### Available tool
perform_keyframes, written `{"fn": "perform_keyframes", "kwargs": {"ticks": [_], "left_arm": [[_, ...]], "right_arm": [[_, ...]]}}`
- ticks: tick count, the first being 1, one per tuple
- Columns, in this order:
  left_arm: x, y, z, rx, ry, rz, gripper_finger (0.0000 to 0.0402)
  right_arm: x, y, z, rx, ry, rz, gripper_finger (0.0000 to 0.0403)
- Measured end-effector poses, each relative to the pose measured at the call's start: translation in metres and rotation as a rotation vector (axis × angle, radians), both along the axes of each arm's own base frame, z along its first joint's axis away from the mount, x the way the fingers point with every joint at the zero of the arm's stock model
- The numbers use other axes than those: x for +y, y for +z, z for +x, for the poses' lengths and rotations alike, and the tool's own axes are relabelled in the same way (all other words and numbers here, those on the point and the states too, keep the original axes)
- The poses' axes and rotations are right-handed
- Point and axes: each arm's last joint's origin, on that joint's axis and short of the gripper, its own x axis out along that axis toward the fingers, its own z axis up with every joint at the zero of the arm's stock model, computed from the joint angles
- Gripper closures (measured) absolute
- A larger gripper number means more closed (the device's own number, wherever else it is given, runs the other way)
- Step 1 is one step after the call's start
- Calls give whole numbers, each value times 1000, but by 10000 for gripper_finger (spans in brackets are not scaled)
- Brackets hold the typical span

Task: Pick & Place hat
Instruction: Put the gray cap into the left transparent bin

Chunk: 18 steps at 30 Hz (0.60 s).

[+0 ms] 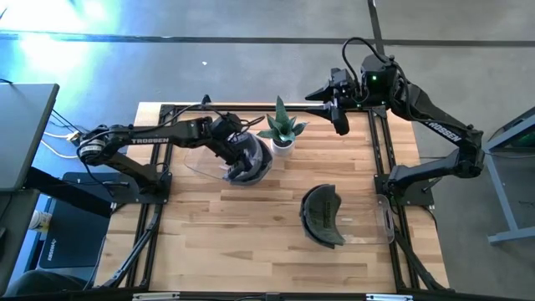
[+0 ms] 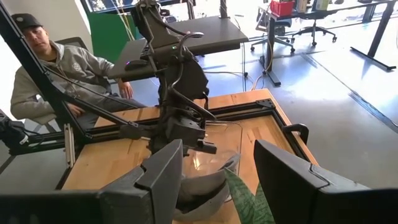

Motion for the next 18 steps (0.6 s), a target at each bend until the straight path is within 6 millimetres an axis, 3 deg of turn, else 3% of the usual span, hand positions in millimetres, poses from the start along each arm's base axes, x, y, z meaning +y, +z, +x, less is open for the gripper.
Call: {"fn": "perform_keyframes", "kwargs": {"ticks": [8,18], "left_arm": [[9,15,-21,14,72,-59,402],[27,5,-71,407,387,-82,402]], "right_arm": [[0,0,0,1,-4,2,208],[0,0,0,1,-4,2,208]]}}
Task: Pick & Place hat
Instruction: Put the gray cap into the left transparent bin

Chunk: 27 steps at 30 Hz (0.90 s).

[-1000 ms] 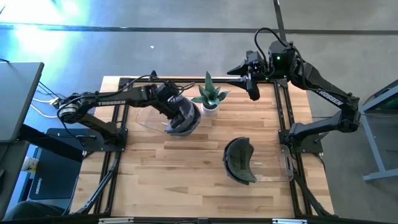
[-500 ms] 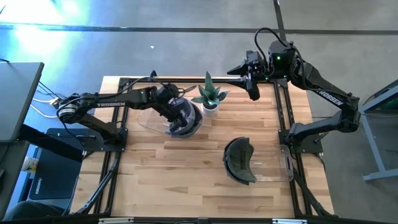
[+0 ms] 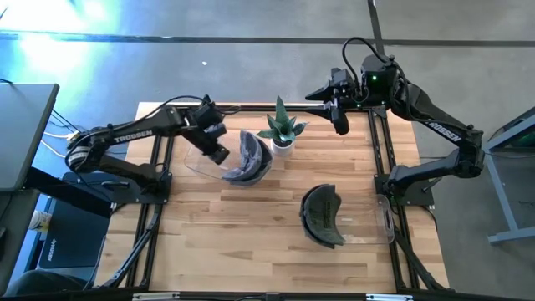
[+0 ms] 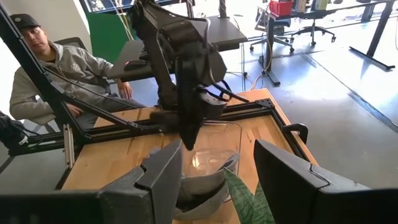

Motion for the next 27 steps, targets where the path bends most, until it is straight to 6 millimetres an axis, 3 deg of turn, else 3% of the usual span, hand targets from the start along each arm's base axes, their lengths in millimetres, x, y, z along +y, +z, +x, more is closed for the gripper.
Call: {"fn": "perform_keyframes", "kwargs": {"ticks": [4,7,18,22,27], "left_arm": [[8,-5,-17,159,151,-6,394],[15,-7,-27,232,213,-5,366],[44,-10,-55,411,535,98,177],[53,-19,-57,517,552,139,166],[65,-32,-52,573,510,128,189]], "right_arm": [[0,0,0,0,1,-3,208],[0,0,0,0,1,-4,208],[0,0,0,1,2,-7,208],[0,0,0,1,5,-21,208],[0,0,0,1,6,-26,208]]}}
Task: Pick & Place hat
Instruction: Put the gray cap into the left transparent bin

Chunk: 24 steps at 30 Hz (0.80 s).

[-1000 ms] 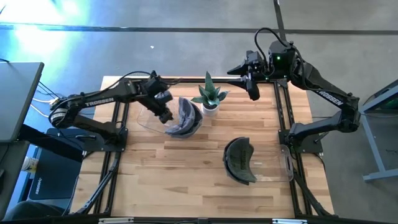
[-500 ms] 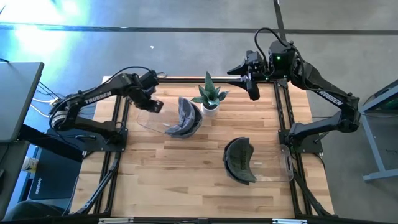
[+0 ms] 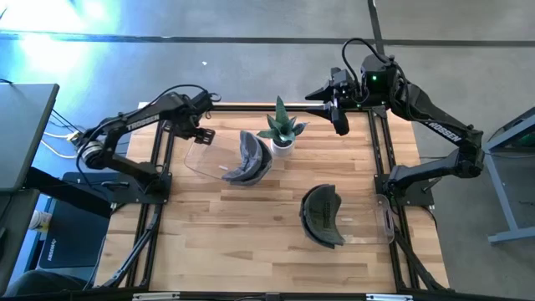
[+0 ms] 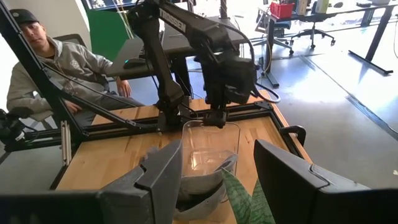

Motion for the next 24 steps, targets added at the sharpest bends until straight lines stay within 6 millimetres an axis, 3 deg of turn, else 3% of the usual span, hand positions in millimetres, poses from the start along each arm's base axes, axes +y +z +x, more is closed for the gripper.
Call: {"fn": "perform_keyframes", "kwargs": {"ticks": [6,14,19,24], "left_arm": [[8,-14,8,39,-7,-22,249],[5,-14,4,102,23,-35,390],[-1,-13,-4,199,81,-62,381],[-7,-11,-12,293,153,-97,396]], "right_arm": [[0,-1,0,5,0,3,208],[0,-2,0,17,0,10,208],[0,-2,0,17,1,4,208],[0,-2,0,19,7,-18,208]]}}
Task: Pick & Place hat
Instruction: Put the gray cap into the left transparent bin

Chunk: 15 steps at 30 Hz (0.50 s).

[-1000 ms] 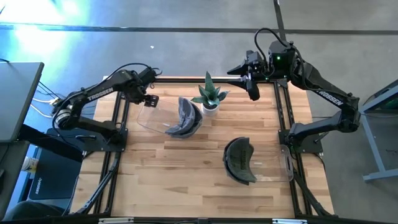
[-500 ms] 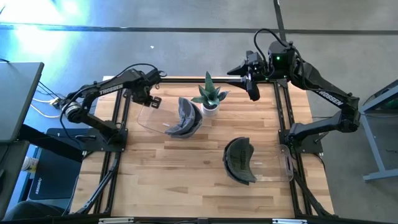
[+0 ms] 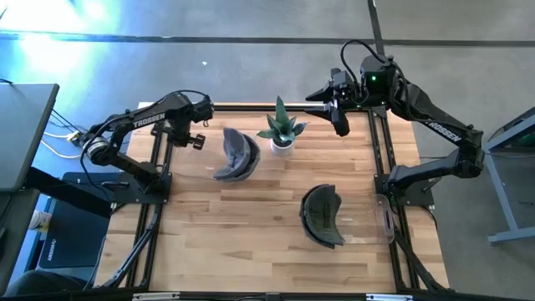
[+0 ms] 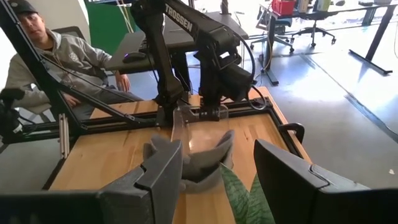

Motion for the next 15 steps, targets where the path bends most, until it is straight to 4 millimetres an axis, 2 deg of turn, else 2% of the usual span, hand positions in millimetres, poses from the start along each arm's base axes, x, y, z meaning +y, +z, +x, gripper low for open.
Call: {"fn": "perform_keyframes", "kwargs": {"ticks": [6,10,15], "left_arm": [[-8,10,-12,112,45,49,382],[-11,16,-17,112,61,82,369],[-16,22,-22,85,62,113,332]], "right_arm": [[0,-1,0,7,2,-4,208],[0,-1,0,11,12,-13,208],[0,-1,0,12,14,-21,208]]}}
